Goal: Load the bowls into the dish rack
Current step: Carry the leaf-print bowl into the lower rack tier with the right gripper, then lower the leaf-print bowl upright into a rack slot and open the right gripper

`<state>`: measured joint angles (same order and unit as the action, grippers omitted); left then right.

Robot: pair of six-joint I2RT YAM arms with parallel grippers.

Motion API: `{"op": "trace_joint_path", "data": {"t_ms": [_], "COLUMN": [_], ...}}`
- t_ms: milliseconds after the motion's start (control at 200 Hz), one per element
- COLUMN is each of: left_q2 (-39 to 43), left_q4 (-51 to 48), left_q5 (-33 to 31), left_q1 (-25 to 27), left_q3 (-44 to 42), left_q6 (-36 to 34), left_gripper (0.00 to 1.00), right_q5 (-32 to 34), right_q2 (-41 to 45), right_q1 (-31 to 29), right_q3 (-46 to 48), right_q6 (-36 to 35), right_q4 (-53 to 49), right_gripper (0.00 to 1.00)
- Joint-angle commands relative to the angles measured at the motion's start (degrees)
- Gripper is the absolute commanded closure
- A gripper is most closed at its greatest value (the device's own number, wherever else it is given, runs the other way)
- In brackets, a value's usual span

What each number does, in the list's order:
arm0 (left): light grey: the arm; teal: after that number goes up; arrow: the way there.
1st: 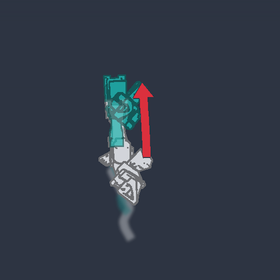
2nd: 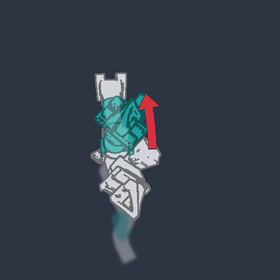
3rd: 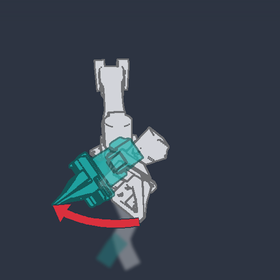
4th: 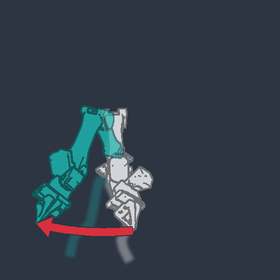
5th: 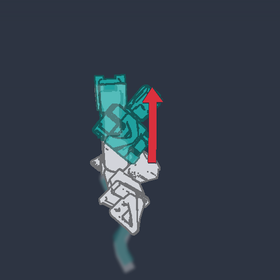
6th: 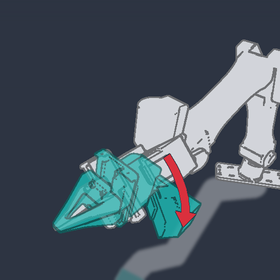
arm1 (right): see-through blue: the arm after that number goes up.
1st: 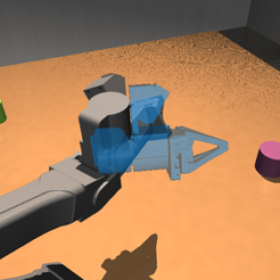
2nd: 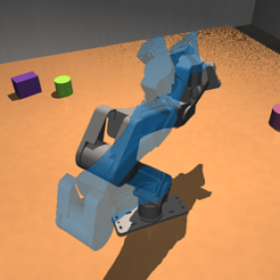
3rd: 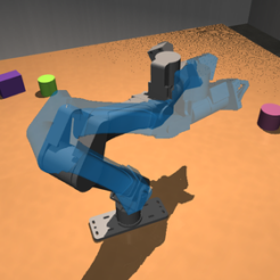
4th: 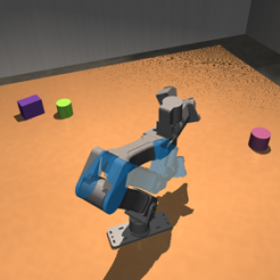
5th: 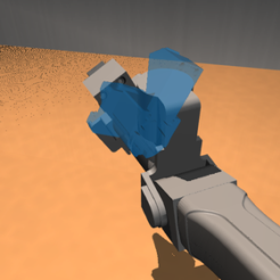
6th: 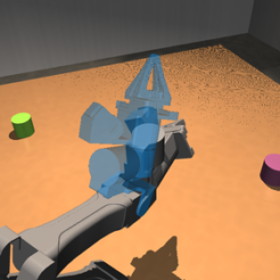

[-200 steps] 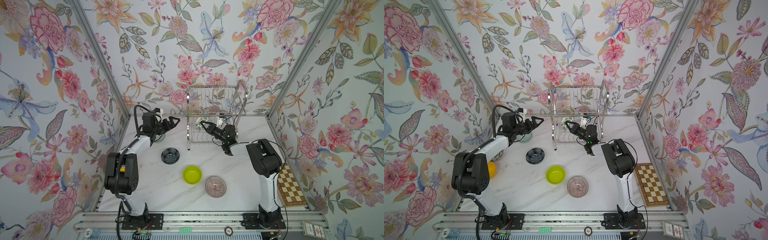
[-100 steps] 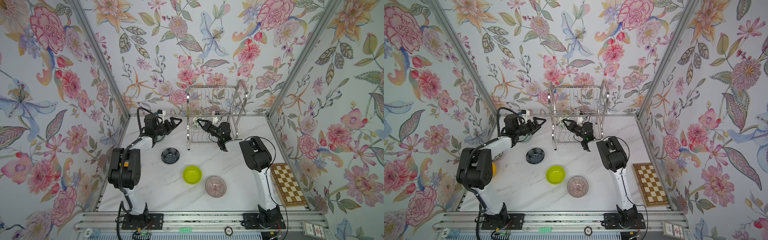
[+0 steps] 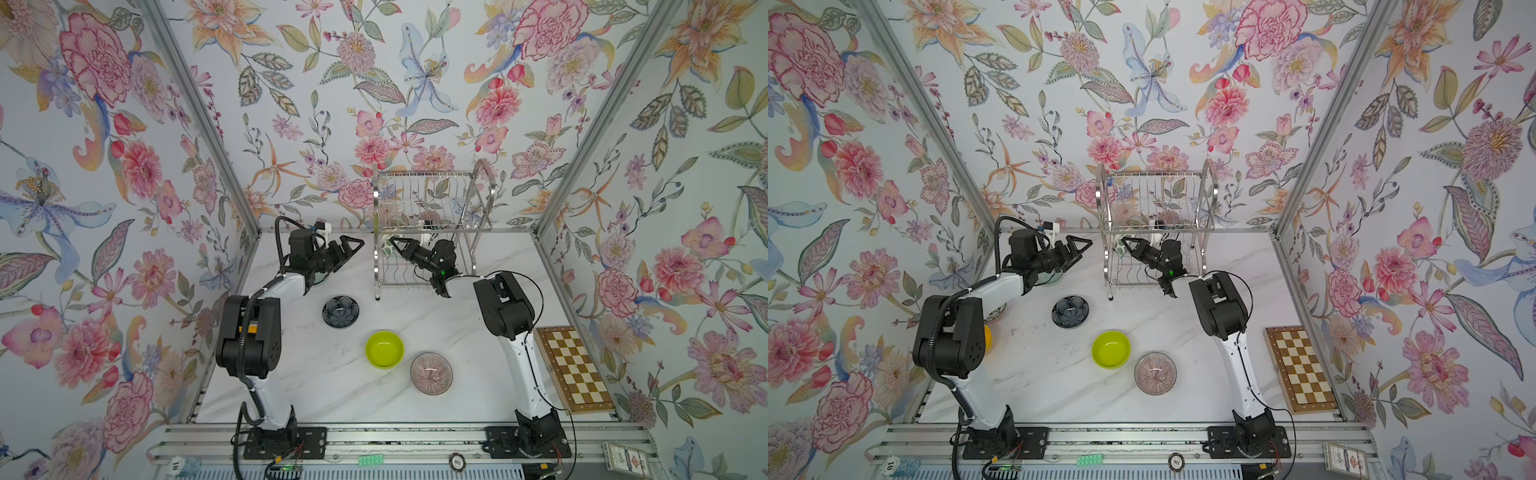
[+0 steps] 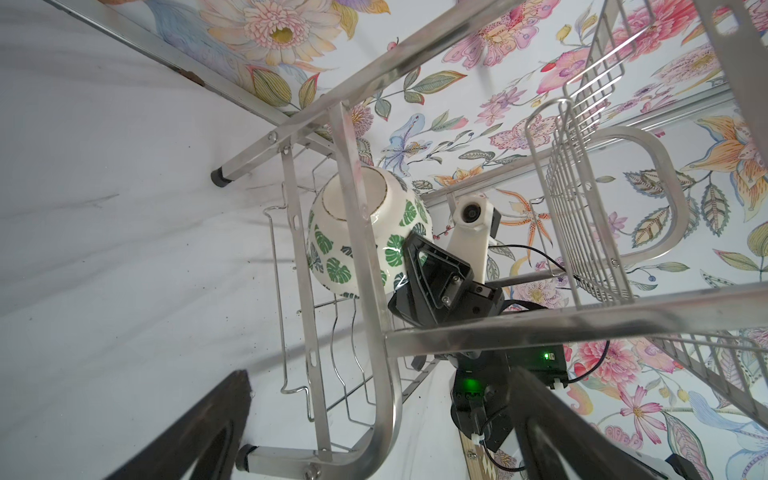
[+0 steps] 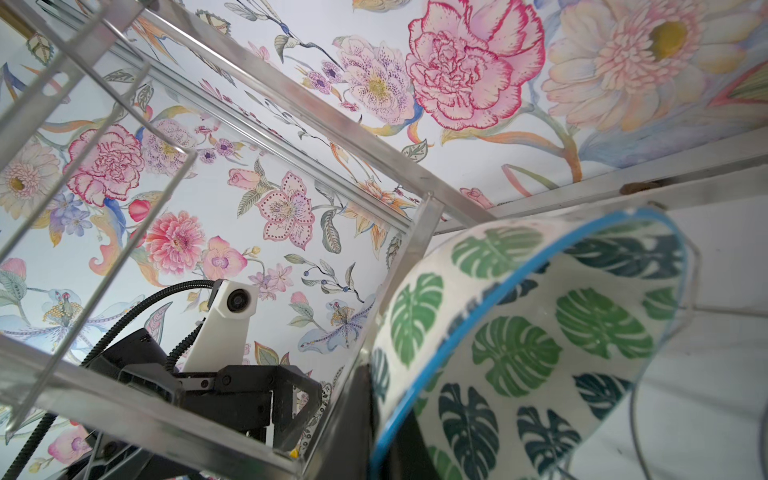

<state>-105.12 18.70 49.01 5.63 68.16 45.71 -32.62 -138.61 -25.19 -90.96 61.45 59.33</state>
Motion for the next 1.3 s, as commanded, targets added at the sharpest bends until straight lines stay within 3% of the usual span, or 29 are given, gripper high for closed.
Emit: {"op": "trace_joint_path", "data": {"t_ms": [0,595,931,1291], "left_q2": [-0.17,0.01,-0.21,-0.37], "left_q4": [-2.24,-4.69,-4.74,-4.98], "left_q5": [-0.79,-1.74,-1.90,-1.92], "left_q1": [0.24,-0.19,-0.27,-0.27], "left_q3": [0.66,1.29,1.31,1.36], "left_q6": [-1.55,-2.36,-2.29,-2.29], "left_gripper": [0.01,0.01,0.01,0.01], "right_q5": [-1.84,-4.27,-3.77,-3.63], "right_q2": [-1.13,-3.07,-3.26,-3.43], "right_q1": [0.14,0.71,0.75,0.49], "right_q3": [-3.38,-8.45,-9.62,-11.42], "right_q6": [-2.73,-7.13,-7.41,-7.31], "right_q4": [-1.65,-10.38,-12.27,-13.87], "right_gripper": [1.00,1.00,0.87,0.83]}}
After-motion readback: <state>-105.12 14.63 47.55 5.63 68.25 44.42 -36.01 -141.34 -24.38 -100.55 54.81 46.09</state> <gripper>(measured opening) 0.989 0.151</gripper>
